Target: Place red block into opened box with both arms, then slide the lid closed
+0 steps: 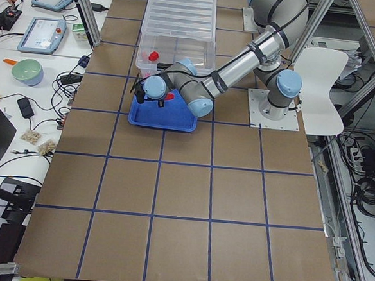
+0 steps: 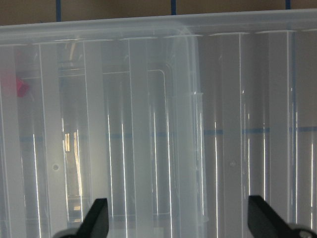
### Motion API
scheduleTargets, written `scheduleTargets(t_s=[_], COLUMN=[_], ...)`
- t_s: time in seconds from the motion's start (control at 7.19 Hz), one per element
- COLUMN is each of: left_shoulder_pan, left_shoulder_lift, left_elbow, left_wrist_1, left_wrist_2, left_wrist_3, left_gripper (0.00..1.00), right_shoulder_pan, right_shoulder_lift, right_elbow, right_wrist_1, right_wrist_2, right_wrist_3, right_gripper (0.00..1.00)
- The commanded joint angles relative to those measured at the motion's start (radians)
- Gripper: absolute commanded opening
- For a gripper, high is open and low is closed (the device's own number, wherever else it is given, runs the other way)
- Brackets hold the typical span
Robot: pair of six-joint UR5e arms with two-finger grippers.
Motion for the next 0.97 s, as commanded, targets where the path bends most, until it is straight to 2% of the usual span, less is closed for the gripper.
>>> scheduleTargets(t_s=[0.0,0.14,0.28,0.42,0.7,0.83], left_shoulder_pan=[-0.053,-0.176,-0.305,-0.385,-0.452,-0.49], left_shoulder_lift=[0.077,0.118,0.141,0.145,0.103,0.09], left_elbow=[0.188,0.231,0.236,0.221,0.178,0.105], left_wrist_1=[-0.156,-0.149,-0.096,-0.03,0.072,0.215], left_wrist_2=[0.049,0.166,0.234,0.242,0.239,0.242], left_wrist_3=[-0.106,-0.143,-0.247,-0.277,-0.347,-0.352], left_gripper=[0.07,0.07,0.07,0.08,0.08,0.1], right_shoulder_pan=[0.0,0.0,0.0,-0.002,-0.005,-0.02], right_shoulder_lift=[0.001,0.001,0.001,0.001,0.001,0.001], right_elbow=[-0.002,-0.001,-0.002,-0.002,-0.002,-0.002], right_wrist_1=[-0.001,-0.001,-0.001,-0.001,0.0,0.003], right_wrist_2=[-0.002,-0.002,-0.002,-0.005,-0.017,-0.017], right_wrist_3=[-0.003,-0.004,-0.004,-0.006,-0.012,-0.017], right_gripper=[1.0,1.0,1.0,1.0,1.0,1.0])
